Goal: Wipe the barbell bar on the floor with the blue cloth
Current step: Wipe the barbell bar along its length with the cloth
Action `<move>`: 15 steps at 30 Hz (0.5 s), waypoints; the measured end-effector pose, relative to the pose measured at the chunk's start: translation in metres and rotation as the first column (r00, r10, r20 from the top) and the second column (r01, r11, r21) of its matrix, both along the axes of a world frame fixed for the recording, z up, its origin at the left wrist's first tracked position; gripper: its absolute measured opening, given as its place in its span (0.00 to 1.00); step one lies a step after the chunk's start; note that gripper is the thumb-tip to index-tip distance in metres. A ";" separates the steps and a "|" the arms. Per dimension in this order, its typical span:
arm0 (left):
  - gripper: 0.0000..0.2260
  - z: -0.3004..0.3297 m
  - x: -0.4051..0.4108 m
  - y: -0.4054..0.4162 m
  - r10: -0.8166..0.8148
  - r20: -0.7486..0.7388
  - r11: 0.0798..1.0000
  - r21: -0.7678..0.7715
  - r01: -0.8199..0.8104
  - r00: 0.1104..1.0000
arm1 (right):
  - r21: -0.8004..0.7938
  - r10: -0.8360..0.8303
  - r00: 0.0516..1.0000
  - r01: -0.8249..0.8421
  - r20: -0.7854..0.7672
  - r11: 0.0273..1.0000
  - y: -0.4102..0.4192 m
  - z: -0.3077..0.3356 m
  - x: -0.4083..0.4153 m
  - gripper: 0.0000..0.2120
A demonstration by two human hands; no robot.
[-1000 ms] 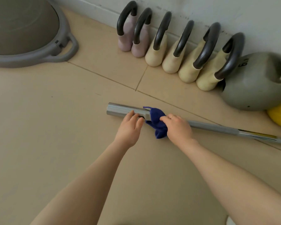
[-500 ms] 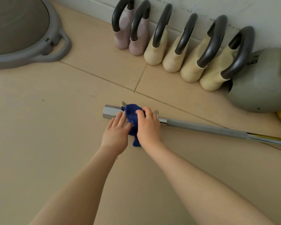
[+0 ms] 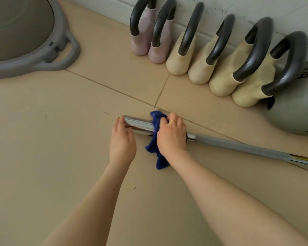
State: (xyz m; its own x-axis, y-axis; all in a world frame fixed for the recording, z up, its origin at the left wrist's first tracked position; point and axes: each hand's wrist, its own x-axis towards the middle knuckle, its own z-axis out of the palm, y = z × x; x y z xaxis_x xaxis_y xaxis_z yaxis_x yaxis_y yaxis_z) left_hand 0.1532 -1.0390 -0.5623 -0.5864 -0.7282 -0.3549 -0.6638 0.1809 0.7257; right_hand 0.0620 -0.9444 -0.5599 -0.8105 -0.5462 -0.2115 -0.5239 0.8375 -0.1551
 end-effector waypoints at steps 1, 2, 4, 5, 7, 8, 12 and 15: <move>0.20 0.000 0.000 -0.002 0.066 -0.030 0.996 0.055 -0.064 0.997 | -0.042 0.077 0.997 -0.077 -0.004 0.996 -0.008 -0.002 0.006 0.21; 0.20 0.000 0.000 -0.003 0.104 -0.057 0.990 0.104 -0.097 0.993 | -0.092 0.170 0.985 -0.171 -0.014 0.981 -0.016 -0.002 0.011 0.26; 0.17 0.003 0.004 -0.001 0.129 -0.124 0.976 0.189 -0.104 0.984 | -0.138 0.335 0.942 -0.333 -0.009 0.933 -0.028 0.001 0.019 0.31; 0.17 0.005 0.005 0.000 0.146 -0.148 0.966 0.236 -0.108 0.978 | -0.142 0.394 0.919 -0.388 0.015 0.911 -0.031 0.001 0.019 0.29; 0.19 0.009 0.007 0.001 0.196 -0.170 0.936 0.326 -0.133 0.966 | -0.121 0.499 0.866 -0.493 0.023 0.861 -0.026 -0.002 0.008 0.25; 0.19 0.011 0.007 0.000 0.226 -0.184 0.920 0.363 -0.148 0.956 | -0.078 0.516 0.857 -0.514 0.001 0.854 -0.021 -0.006 -0.001 0.24; 0.18 0.014 0.010 -0.007 0.270 -0.178 0.882 0.440 -0.169 0.946 | 0.058 0.202 0.975 -0.197 -0.098 0.979 0.003 -0.018 -0.028 0.19; 0.19 0.016 0.008 -0.008 0.254 -0.154 0.869 0.470 -0.155 0.955 | 0.080 -0.053 0.998 0.051 0.033 0.996 -0.020 -0.011 -0.021 0.21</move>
State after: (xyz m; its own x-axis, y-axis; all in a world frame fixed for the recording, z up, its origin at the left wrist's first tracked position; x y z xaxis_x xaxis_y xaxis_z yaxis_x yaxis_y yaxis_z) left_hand 0.1611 -1.0473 -0.5467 -0.5370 -0.6309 -0.5600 -0.4782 -0.3192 0.8182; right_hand 0.0415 -0.9646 -0.5706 -0.8288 -0.4839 -0.2809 -0.4746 0.8739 -0.1049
